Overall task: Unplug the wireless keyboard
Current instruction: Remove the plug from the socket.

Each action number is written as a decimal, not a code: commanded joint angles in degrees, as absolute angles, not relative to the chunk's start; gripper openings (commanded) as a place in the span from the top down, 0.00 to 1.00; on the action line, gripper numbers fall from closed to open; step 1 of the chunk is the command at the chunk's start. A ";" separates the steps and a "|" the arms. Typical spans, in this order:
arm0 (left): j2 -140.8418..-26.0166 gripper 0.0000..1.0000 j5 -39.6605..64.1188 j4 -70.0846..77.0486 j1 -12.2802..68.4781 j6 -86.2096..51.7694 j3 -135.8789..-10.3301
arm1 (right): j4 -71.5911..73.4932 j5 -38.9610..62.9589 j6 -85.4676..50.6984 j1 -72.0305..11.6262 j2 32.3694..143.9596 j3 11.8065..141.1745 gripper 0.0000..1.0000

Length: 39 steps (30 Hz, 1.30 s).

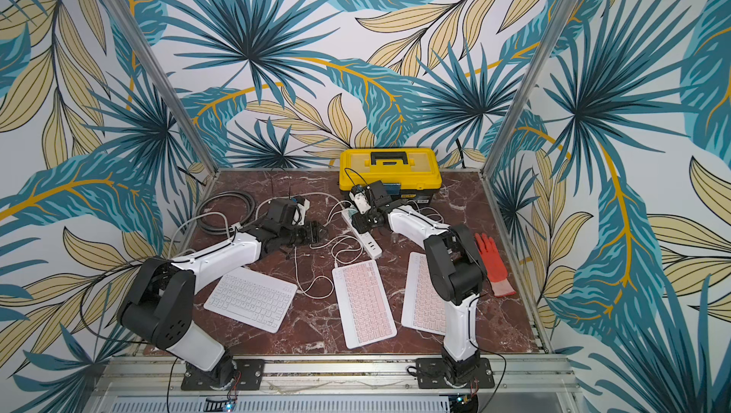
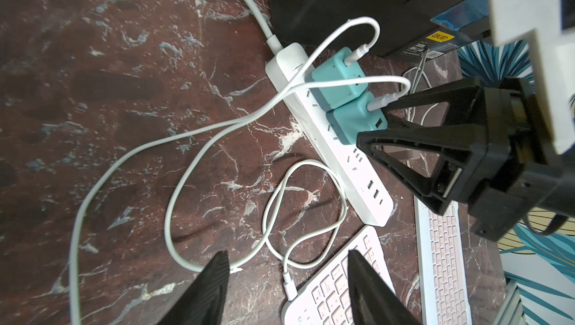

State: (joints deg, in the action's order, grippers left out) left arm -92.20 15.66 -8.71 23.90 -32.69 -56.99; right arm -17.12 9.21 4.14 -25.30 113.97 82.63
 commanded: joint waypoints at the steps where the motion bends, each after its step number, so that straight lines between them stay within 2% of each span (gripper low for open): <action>1: -93.35 0.37 16.23 -7.65 23.62 -33.33 -57.84 | -19.88 7.61 5.09 -26.08 115.09 82.75 0.53; 13: -93.76 0.37 17.95 -7.78 23.82 -33.35 -58.29 | -19.73 6.15 4.46 -26.09 117.51 84.48 0.62; 22: -95.18 0.36 16.83 -7.81 24.92 -35.30 -59.81 | -18.83 7.60 3.89 -26.08 117.04 83.58 0.80; 29: -97.54 0.36 15.30 -7.77 27.61 -37.49 -62.54 | -16.82 10.00 5.49 -26.80 114.67 82.58 0.83; 39: -98.60 0.43 8.77 -7.75 28.83 -45.04 -63.22 | -15.34 13.92 5.68 -28.38 114.42 83.80 0.83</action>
